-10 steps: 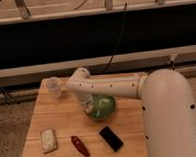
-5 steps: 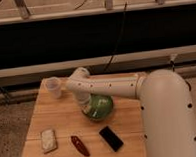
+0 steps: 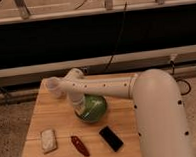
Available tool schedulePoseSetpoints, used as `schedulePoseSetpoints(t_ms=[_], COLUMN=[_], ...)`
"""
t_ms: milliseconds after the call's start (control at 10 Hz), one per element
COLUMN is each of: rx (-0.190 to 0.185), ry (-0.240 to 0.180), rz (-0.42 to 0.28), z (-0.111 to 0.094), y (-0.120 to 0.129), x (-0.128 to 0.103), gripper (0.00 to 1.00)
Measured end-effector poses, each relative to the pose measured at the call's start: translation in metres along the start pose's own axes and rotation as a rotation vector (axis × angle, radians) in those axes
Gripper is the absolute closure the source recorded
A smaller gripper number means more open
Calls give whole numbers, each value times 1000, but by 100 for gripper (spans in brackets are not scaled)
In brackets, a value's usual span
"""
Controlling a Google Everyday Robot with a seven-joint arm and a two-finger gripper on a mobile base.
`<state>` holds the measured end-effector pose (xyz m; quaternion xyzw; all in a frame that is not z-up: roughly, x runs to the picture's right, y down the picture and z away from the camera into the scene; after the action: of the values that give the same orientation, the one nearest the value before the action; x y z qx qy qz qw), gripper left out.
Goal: Push the ceramic bowl across the table
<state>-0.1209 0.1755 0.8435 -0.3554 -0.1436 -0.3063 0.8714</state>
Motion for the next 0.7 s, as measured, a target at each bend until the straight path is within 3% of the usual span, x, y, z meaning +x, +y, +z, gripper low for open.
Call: schedulePoseSetpoints(t_ms=[700], rx=[19], ry=[-49], rz=[-133], z=[2], y=[-33], x=[-50], gripper=[100])
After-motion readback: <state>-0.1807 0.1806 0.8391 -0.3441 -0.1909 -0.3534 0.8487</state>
